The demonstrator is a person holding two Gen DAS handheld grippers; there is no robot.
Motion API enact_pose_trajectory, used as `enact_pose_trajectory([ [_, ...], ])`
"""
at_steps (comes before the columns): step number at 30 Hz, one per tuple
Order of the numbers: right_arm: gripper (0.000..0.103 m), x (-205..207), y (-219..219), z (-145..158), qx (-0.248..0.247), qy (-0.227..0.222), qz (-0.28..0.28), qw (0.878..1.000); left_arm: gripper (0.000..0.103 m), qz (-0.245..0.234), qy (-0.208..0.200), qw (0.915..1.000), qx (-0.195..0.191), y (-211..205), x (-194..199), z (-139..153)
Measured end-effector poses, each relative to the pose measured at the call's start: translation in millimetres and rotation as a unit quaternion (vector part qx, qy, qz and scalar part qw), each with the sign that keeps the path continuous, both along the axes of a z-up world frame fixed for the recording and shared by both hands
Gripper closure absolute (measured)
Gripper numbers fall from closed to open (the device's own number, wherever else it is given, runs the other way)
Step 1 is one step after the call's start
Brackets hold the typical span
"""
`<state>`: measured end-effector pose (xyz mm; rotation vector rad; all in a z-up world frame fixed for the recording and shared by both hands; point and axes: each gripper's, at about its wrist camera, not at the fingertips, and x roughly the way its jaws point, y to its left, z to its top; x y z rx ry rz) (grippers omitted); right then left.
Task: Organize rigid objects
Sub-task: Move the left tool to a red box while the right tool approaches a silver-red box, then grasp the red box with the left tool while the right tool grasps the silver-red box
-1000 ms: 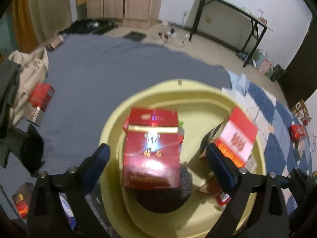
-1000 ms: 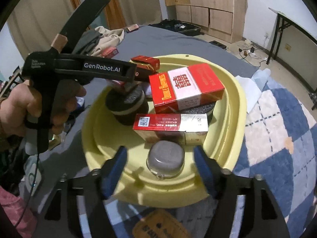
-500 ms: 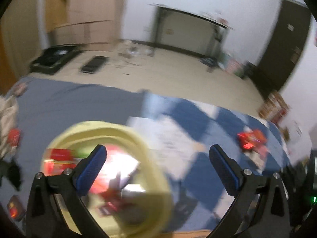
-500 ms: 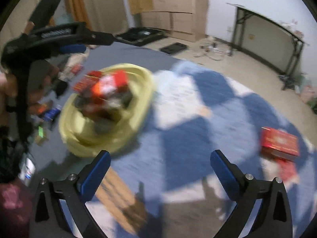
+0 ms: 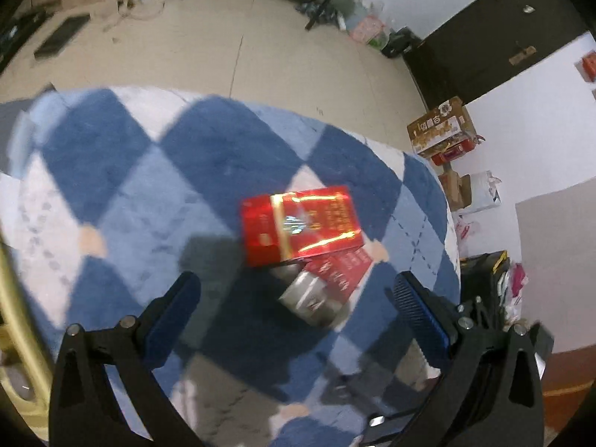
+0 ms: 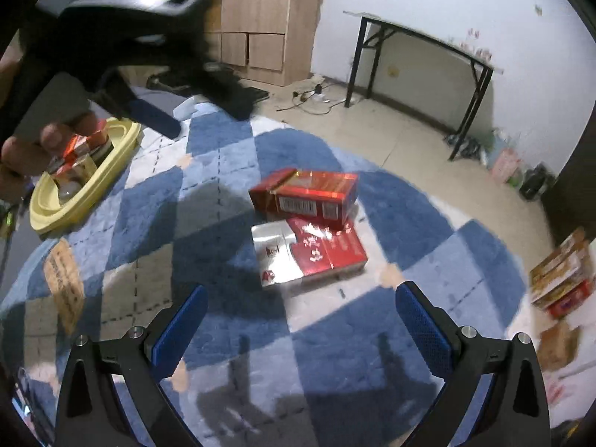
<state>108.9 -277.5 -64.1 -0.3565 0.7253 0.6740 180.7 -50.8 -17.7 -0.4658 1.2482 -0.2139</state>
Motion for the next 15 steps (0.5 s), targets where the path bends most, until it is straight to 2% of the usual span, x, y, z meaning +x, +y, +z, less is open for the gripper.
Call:
enact_pose_trajectory([
  [5, 0.000, 11.4, 3.5, -7.7, -0.003, -0.012, 0.024, 1.000, 0.000, 0.041, 0.021, 0.9990, -0.003, -7.8, 19.3, -16.8],
  [10, 0.000, 29.2, 9.5, -18.5, 0.024, 0.016, 0.043, 0.999, 0.000, 0.026, 0.029, 0.9993, 0.004, -14.2, 32.6, -18.8],
  [15, 0.000, 40.7, 22.9, -33.8, 0.012, 0.003, 0.057, 0.998, 0.000, 0.016, 0.038, 0.9989, 0.022, -22.5, 46.3, -26.5],
])
